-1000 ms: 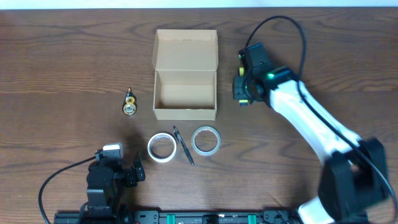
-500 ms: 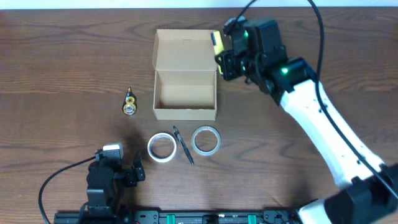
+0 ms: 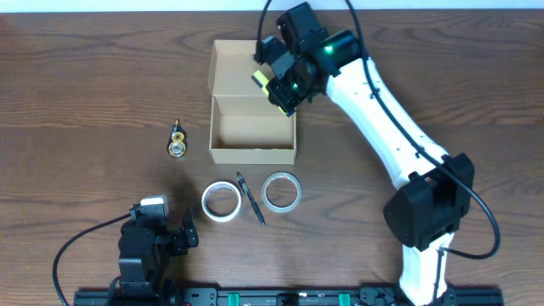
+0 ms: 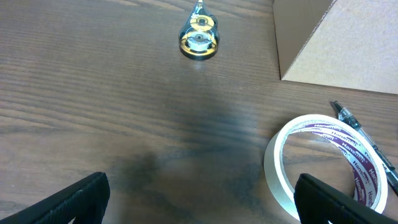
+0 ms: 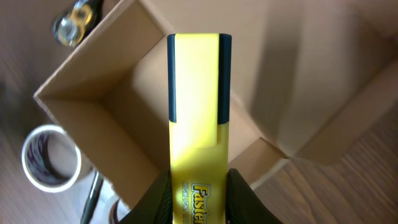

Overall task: Pack container
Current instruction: 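Carry the highlighter over the box and lower it inside, release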

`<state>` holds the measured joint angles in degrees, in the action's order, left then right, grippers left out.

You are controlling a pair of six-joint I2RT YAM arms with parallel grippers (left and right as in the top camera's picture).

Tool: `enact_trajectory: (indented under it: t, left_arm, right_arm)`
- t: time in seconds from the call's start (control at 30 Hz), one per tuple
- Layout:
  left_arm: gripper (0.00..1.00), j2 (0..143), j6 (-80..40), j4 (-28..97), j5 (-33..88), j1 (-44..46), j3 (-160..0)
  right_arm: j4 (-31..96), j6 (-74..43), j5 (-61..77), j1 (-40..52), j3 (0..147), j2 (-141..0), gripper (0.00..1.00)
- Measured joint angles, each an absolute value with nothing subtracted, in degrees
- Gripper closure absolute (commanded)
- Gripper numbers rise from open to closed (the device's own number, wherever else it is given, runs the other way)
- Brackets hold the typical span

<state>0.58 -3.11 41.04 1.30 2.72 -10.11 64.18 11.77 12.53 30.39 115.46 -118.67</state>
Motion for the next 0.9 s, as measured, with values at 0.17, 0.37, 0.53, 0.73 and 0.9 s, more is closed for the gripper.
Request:
enact_trajectory:
  t: [0.17,0.37,0.53,0.73,0.9]
  left_arm:
    - [0.05,0.6,-3.1,41.0,1.3,2.7,-10.1]
    - [0.05,0.6,-3.1,41.0,1.3,2.7,-10.1]
    - [0.05,0.6,-3.1,41.0,1.3,2.7,-10.1]
    - [0.05,0.6,-3.1,41.0,1.3,2.7,-10.1]
    - [0.04,0.6,-3.1,41.0,1.3,2.7,-10.1]
  right_arm:
    - [66.8,16.5,10.3,33.5,115.6,-119.3,0.99]
    - [68.1,18.7,7.5,35.6,115.9,-124.7,0.99]
    - [68.1,19.1,5.8,35.7,115.9,-127.8,0.99]
    - [67.9,19.6,5.4,35.7,115.9,-129.4,0.99]
    - [67.1,19.8,5.2,35.7,115.9,-132.7,0.99]
